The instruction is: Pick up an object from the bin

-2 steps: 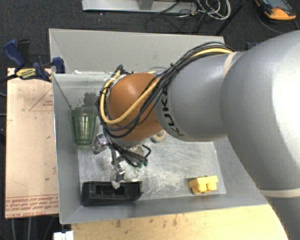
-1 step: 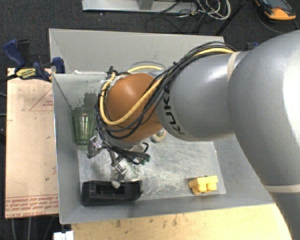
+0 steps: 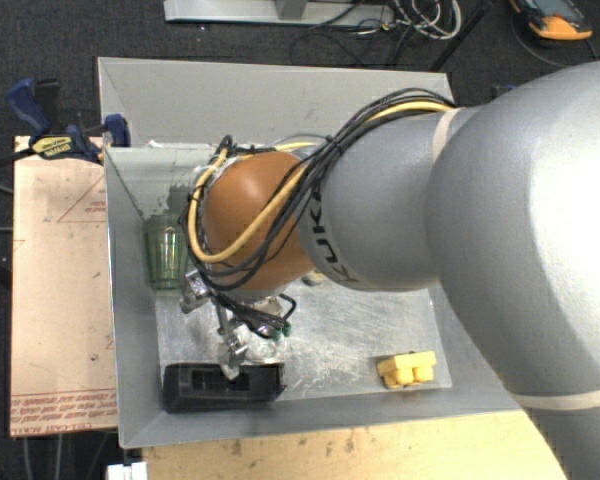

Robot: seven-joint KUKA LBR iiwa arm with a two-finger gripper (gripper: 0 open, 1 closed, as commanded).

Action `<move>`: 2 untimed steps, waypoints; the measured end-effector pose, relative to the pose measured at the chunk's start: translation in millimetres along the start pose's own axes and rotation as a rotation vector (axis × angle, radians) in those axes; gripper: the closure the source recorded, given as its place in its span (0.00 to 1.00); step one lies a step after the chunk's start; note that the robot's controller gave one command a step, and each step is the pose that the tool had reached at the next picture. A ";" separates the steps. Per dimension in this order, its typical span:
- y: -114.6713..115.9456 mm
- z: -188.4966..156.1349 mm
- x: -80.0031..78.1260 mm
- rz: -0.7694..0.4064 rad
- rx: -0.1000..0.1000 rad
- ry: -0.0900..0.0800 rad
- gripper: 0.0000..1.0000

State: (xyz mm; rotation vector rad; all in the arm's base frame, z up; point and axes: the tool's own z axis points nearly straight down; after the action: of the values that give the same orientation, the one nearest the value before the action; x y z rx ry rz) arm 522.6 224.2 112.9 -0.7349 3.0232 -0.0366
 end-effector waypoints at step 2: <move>-17.8 2.8 42.7 -0.001 -0.027 -0.001 0.00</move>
Offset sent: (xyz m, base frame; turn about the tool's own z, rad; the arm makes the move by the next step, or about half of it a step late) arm -0.0432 -0.0409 -0.0030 0.0319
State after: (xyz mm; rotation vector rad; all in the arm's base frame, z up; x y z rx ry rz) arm 493.0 188.8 109.6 -0.7385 3.0283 0.0051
